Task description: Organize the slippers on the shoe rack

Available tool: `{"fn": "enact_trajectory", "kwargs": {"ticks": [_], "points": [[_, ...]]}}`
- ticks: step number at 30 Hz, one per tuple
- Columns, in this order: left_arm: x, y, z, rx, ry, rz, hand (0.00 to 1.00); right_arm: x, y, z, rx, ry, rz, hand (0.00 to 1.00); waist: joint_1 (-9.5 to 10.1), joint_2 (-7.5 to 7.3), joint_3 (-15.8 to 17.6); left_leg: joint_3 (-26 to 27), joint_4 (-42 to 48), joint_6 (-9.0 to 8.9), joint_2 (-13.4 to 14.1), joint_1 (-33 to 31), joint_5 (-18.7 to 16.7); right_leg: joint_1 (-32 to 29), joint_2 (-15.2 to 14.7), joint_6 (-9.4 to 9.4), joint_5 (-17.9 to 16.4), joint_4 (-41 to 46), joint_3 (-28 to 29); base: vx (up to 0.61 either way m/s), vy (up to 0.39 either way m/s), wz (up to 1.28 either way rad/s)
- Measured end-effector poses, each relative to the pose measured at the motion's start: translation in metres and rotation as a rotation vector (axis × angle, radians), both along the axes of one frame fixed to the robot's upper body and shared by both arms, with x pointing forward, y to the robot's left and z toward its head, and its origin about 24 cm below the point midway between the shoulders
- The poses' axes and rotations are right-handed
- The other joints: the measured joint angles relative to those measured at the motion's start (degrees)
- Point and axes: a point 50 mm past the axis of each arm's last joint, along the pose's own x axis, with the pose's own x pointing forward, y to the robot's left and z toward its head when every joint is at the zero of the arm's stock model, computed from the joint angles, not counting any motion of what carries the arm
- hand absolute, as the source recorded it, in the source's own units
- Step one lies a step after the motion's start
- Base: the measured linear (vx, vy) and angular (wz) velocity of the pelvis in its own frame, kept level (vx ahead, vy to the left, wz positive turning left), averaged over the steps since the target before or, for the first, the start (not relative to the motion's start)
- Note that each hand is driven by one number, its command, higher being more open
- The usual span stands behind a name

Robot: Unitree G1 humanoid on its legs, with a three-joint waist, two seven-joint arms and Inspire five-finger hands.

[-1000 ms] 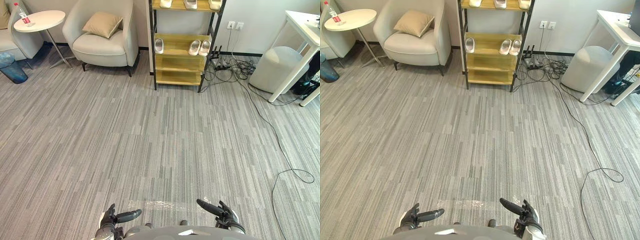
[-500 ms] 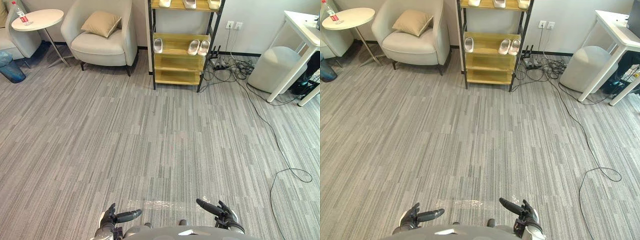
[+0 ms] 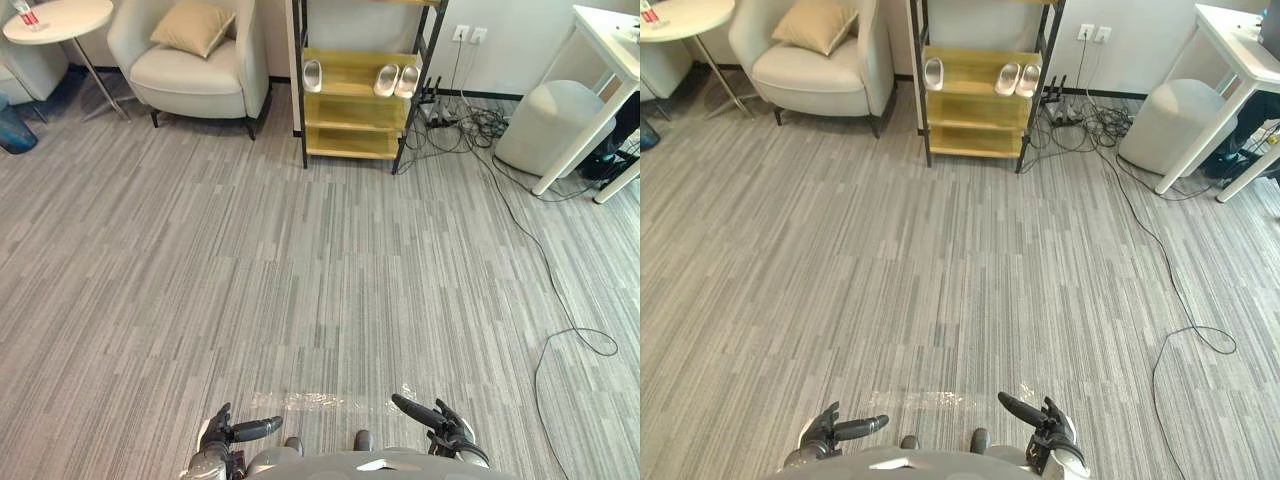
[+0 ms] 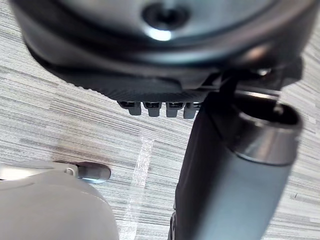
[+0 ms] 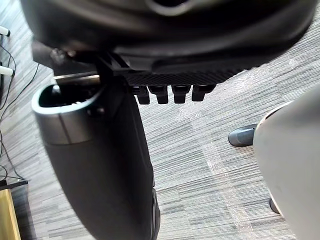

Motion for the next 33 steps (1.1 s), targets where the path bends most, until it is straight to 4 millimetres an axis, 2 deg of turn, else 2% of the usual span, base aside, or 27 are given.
{"fn": "enact_trajectory", "kwargs": {"ticks": [2,3,4,6,8,10,11,12,14,15,16,17,18,19,20,21,22,23,24,25,26,27,28,29,30,31,33], "points": [[-0.001,-0.002,0.000,-0.005,0.003,0.002,1.00,0.000,-0.003,0.000,-0.004,-0.002,-0.006,1.00,0.07,0.73,0.43,1.12,6.68,-1.30,1.45,-1.89,-3.57,0.77,0.96,-0.98,-1.91,0.00,0.33,0.02,-0.036,-0.31],[-0.001,0.000,0.000,-0.004,0.002,0.007,1.00,0.000,-0.003,0.001,-0.003,-0.005,-0.007,1.00,0.26,0.85,0.81,2.50,16.05,-2.44,2.72,-5.45,-4.58,1.39,1.54,-1.97,-2.79,-0.12,1.15,0.02,-0.042,-0.33],[-0.001,0.000,0.000,-0.004,-0.003,0.012,1.00,0.000,-0.003,0.001,-0.004,-0.004,-0.009,1.00,0.28,0.84,0.82,2.89,19.71,-2.45,3.09,-7.05,-4.57,1.43,1.65,-2.26,-3.04,0.12,1.51,0.04,-0.049,-0.33],[0.005,-0.004,0.003,-0.016,-0.041,0.027,1.00,0.000,-0.006,0.001,-0.012,-0.009,-0.016,1.00,1.05,1.42,1.74,3.77,36.49,-3.63,5.52,-14.10,-2.73,2.21,2.26,-3.60,-5.31,2.76,3.89,0.12,-0.054,-0.43],[0.008,-0.006,0.003,-0.023,-0.058,0.032,1.00,-0.001,-0.009,0.002,-0.018,-0.010,-0.029,1.00,1.41,2.17,1.90,3.78,43.00,-1.83,5.68,-18.11,-5.66,3.25,1.86,-4.57,-6.95,4.01,5.10,0.19,-0.033,-0.32],[0.013,-0.006,0.006,-0.023,-0.087,0.029,1.00,-0.002,-0.011,0.002,-0.020,-0.005,-0.035,1.00,1.85,2.18,1.96,4.43,42.10,-1.05,4.67,-21.39,-6.98,4.25,0.71,-4.73,-8.20,4.19,6.37,0.29,0.037,-0.39],[0.018,-0.006,0.008,-0.022,-0.112,0.023,1.00,0.000,-0.010,0.002,-0.016,-0.010,-0.039,1.00,2.41,1.90,2.09,5.30,35.45,-1.00,2.70,-24.17,-6.67,4.66,-1.01,-4.32,-9.39,4.22,7.50,0.34,0.069,-0.44],[0.018,-0.006,0.008,-0.022,-0.115,0.023,1.00,0.000,-0.009,0.002,-0.016,-0.011,-0.039,1.00,2.44,1.82,2.12,5.45,33.11,-1.13,2.26,-24.62,-6.42,4.67,-1.48,-4.00,-9.73,4.23,7.71,0.41,0.145,-0.40],[0.022,-0.006,0.009,-0.020,-0.122,0.015,1.00,0.004,-0.009,0.003,-0.016,-0.018,-0.038,1.00,2.56,1.71,2.26,5.86,18.81,-1.07,-0.79,-25.64,-1.37,5.22,-3.49,-2.79,-11.23,4.07,8.46,0.40,0.159,-0.27],[0.022,-0.008,0.008,-0.023,-0.120,0.017,1.00,0.005,-0.009,0.003,-0.016,-0.021,-0.036,1.00,2.86,2.08,2.11,5.71,10.77,-0.52,-1.73,-25.38,2.68,5.91,-3.92,-1.85,-11.92,3.98,8.98,0.44,0.184,-0.48],[0.019,-0.010,0.007,-0.032,-0.112,0.030,1.00,0.005,-0.010,0.003,-0.018,-0.017,-0.028,1.00,3.52,2.45,1.76,5.26,9.46,1.82,-1.66,-25.26,6.86,6.72,-3.83,-1.10,-12.73,4.52,9.81,0.47,0.185,-0.61],[0.019,-0.008,0.007,-0.029,-0.112,0.035,1.00,0.004,-0.008,0.003,-0.013,-0.015,-0.029,1.00,3.99,2.05,1.41,5.33,11.35,3.08,-1.64,-25.31,8.32,6.66,-4.28,-1.72,-13.98,6.75,10.76,0.53,0.189,-0.59],[0.020,-0.002,0.009,-0.016,-0.113,0.030,1.00,0.006,-0.001,0.002,0.005,-0.022,-0.027,1.00,4.20,0.41,0.94,5.91,13.57,4.30,-2.59,-25.07,6.57,3.94,-5.11,-1.58,-15.90,14.31,11.12,0.57,0.161,-0.38],[0.020,0.001,0.009,-0.010,-0.109,0.028,1.00,0.007,0.001,0.002,0.014,-0.027,-0.025,1.00,4.08,-0.45,0.81,6.51,14.22,5.59,-3.18,-23.43,4.99,0.87,-5.64,-0.72,-16.29,23.37,11.66,0.71,0.206,-0.25],[0.020,0.002,0.009,-0.008,-0.104,0.029,1.00,0.008,0.002,0.002,0.017,-0.030,-0.022,1.00,4.01,-0.85,1.04,6.83,14.25,5.83,-3.55,-21.85,3.86,-0.93,-5.92,1.12,-15.75,29.10,12.24,0.74,0.216,-0.10],[0.017,0.004,0.008,0.001,-0.084,0.025,1.00,0.007,0.003,0.002,0.020,-0.031,-0.018,1.00,3.46,-1.47,1.29,6.84,14.09,6.97,-4.62,-17.18,1.30,-4.42,-6.39,9.58,-12.53,42.97,13.70,0.64,0.195,-0.03],[0.016,0.005,0.007,0.005,-0.072,0.017,1.00,0.008,0.003,0.002,0.018,-0.032,-0.012,1.00,3.09,-1.55,1.40,6.50,14.04,7.68,-5.16,-14.19,-0.20,-6.57,-6.14,13.50,-10.91,51.53,14.21,0.62,0.178,0.08],[0.015,0.003,0.006,0.005,-0.061,-0.003,1.00,0.010,0.000,0.004,0.011,-0.046,-0.004,1.00,2.61,-1.05,1.71,5.74,12.95,8.33,-5.50,-9.95,-1.50,-10.00,-6.76,12.23,-11.39,61.46,12.00,0.56,0.136,0.20],[0.016,0.001,0.006,0.004,-0.060,-0.022,1.00,0.013,-0.003,0.006,0.001,-0.061,0.011,1.00,1.82,-0.49,1.99,4.92,10.61,8.59,-5.67,-6.02,-1.70,-13.01,-8.24,8.33,-13.12,66.78,7.83,0.54,0.122,0.20],[0.017,-0.001,0.006,0.002,-0.061,-0.029,1.00,0.015,-0.004,0.006,-0.003,-0.067,0.017,1.00,1.53,-0.24,2.13,4.53,9.40,8.61,-5.66,-4.38,-1.71,-14.30,-8.77,7.17,-13.67,68.00,6.13,0.50,0.079,0.31],[0.021,-0.005,0.006,-0.004,-0.069,-0.047,1.00,0.019,-0.007,0.009,-0.015,-0.087,0.035,1.00,0.98,0.55,2.65,3.26,5.60,8.62,-5.16,0.53,-1.71,-17.09,-9.60,4.27,-15.31,67.51,1.51,0.48,0.028,0.27],[0.022,-0.007,0.006,-0.009,-0.071,-0.049,1.00,0.020,-0.008,0.009,-0.019,-0.088,0.040,1.00,0.82,0.93,2.86,2.88,4.41,8.61,-4.76,2.20,-1.71,-18.04,-9.49,3.14,-16.01,65.65,0.16,0.57,-0.022,0.40],[0.024,-0.010,0.006,-0.018,-0.080,-0.049,1.00,0.024,-0.008,0.011,-0.022,-0.099,0.042,1.00,0.43,1.33,3.21,2.15,2.84,8.65,-3.88,5.16,-1.74,-20.53,-8.79,1.70,-17.26,58.99,-2.32,0.47,-0.065,0.30],[0.025,-0.011,0.006,-0.022,-0.082,-0.049,1.00,0.025,-0.008,0.011,-0.022,-0.103,0.044,1.00,0.30,1.31,3.26,1.92,2.54,8.66,-3.46,6.00,-1.74,-21.48,-8.33,1.59,-17.32,55.73,-2.78,0.47,-0.116,0.48],[0.027,-0.018,0.006,-0.038,-0.087,-0.048,1.00,0.028,-0.007,0.012,-0.022,-0.112,0.052,1.00,-0.22,1.37,3.32,0.52,2.27,8.70,-2.07,7.73,-1.93,-23.73,-6.24,1.58,-16.31,43.25,-2.62,0.39,-0.121,0.41],[0.028,-0.020,0.006,-0.042,-0.089,-0.048,1.00,0.029,-0.006,0.012,-0.022,-0.115,0.055,1.00,-0.42,1.37,3.32,0.08,2.26,8.56,-1.70,8.06,-2.07,-24.10,-5.48,1.84,-15.31,39.32,-2.12,0.48,-0.187,0.62],[0.026,-0.024,0.005,-0.061,-0.089,-0.043,1.00,0.026,-0.002,0.011,-0.013,-0.109,0.054,1.00,-1.05,-0.05,2.99,-2.34,2.13,5.45,-1.30,10.36,-4.89,-24.11,-3.19,1.92,-4.38,20.78,3.31,0.52,-0.293,0.73]]}}
